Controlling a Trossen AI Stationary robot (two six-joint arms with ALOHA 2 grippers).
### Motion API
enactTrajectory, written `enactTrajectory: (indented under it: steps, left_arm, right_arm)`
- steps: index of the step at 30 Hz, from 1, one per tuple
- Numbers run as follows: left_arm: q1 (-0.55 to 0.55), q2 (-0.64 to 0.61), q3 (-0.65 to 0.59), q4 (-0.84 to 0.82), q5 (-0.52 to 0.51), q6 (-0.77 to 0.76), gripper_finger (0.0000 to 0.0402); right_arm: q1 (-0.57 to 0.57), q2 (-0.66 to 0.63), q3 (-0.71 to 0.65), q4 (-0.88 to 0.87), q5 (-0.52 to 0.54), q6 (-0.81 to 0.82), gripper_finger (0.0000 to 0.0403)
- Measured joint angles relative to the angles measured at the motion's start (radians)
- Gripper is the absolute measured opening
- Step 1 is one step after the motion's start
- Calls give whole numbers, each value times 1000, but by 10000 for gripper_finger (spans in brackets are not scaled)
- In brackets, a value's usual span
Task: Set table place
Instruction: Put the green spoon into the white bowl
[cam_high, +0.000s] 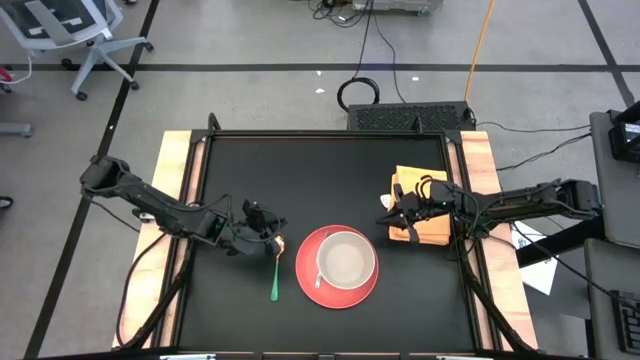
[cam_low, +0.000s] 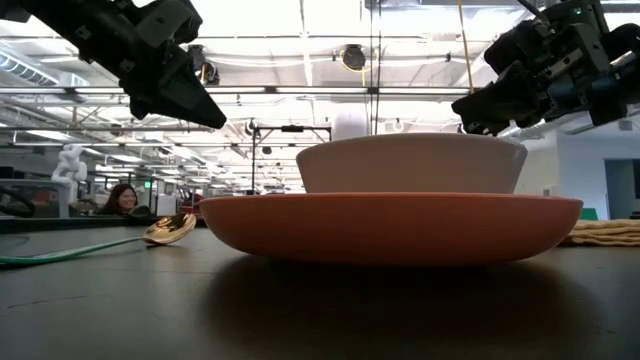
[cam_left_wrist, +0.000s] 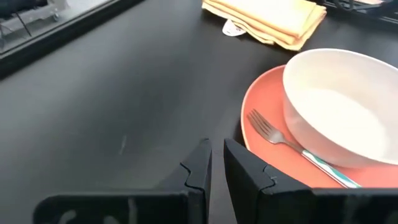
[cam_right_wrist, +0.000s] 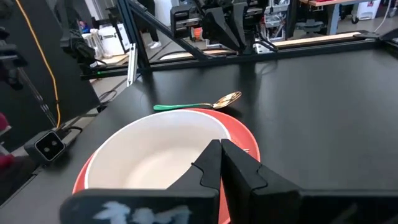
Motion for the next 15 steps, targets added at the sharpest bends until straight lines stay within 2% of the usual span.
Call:
enactTrajectory:
  steps: [15]
  left_arm:
    - [0,0,0,1,9,1,47]
  right_arm:
    - [1,0,0,-5,0,-18,0]
